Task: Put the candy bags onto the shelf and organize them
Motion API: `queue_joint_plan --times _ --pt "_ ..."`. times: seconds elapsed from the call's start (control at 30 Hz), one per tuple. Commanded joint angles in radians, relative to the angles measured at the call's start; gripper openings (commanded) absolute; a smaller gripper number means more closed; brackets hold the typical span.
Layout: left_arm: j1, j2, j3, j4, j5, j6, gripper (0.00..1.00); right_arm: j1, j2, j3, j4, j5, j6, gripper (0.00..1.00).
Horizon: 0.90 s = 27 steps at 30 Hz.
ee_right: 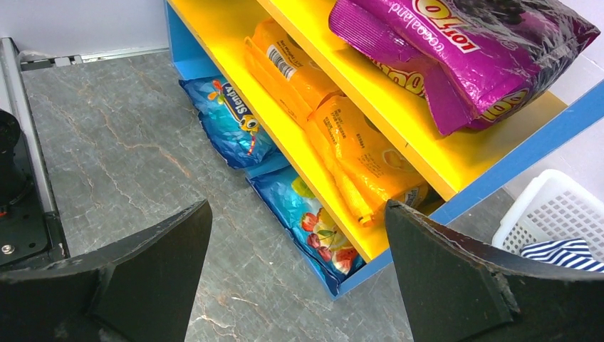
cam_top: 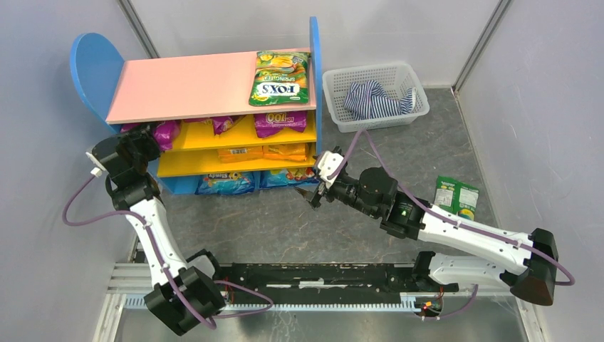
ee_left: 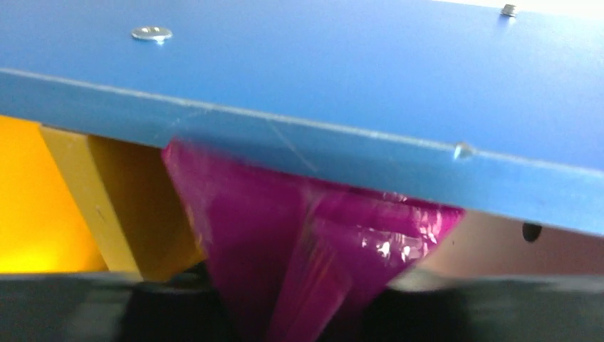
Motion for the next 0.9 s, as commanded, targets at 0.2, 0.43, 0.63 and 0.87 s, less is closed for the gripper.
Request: queue_joint_plan --times 0.2,0.43,0.63,0.87 --pt "0.038 0.009 0.071 -0.286 -0.035 0.127 1.0 -0.002 -0.028 -0.014 0.051 -0.029 0.002 0.98" --pt "0.038 -0.043 0.103 -0.409 -0.062 0.226 1.0 -0.002 -0.054 -0.03 0.053 -0.028 -0.002 0.98" --pt "0.039 -0.102 0.036 -0.422 -0.036 0.242 1.0 -0.002 -0.063 -0.035 0.055 -0.038 -0.002 0.98" --pt "0.044 -0.124 -0.025 -0.342 -0.01 0.237 0.98 -0.002 -0.084 -0.047 0.055 -0.034 -0.007 0.98"
